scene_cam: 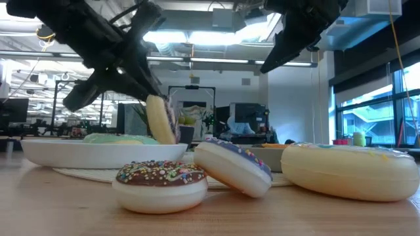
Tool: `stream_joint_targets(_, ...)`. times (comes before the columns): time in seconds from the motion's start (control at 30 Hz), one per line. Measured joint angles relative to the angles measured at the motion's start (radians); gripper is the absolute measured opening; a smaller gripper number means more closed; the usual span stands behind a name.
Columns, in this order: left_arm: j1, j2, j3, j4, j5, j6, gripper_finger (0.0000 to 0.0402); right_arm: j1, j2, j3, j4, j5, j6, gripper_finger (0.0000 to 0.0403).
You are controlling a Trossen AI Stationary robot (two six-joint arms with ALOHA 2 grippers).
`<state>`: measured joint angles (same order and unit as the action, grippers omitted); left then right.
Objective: Pick & Place donuts
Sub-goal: Put the big black donut onto the white plate
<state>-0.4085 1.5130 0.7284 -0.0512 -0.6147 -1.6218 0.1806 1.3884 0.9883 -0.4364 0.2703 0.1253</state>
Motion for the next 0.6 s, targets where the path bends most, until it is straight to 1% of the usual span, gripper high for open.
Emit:
stream_joint_targets(0.27,-0.009,0.034,0.000,0.006,-0.017,-0.061,0.0030,0.000,0.000,0.000,-0.002,0.000,-0.003,0.0248)
stream_joint_targets(0.6,-0.009,0.035,0.000,0.004,0.006,-0.034,0.0036,0.000,0.000,0.000,-0.002,0.000,-0.006,0.0248)
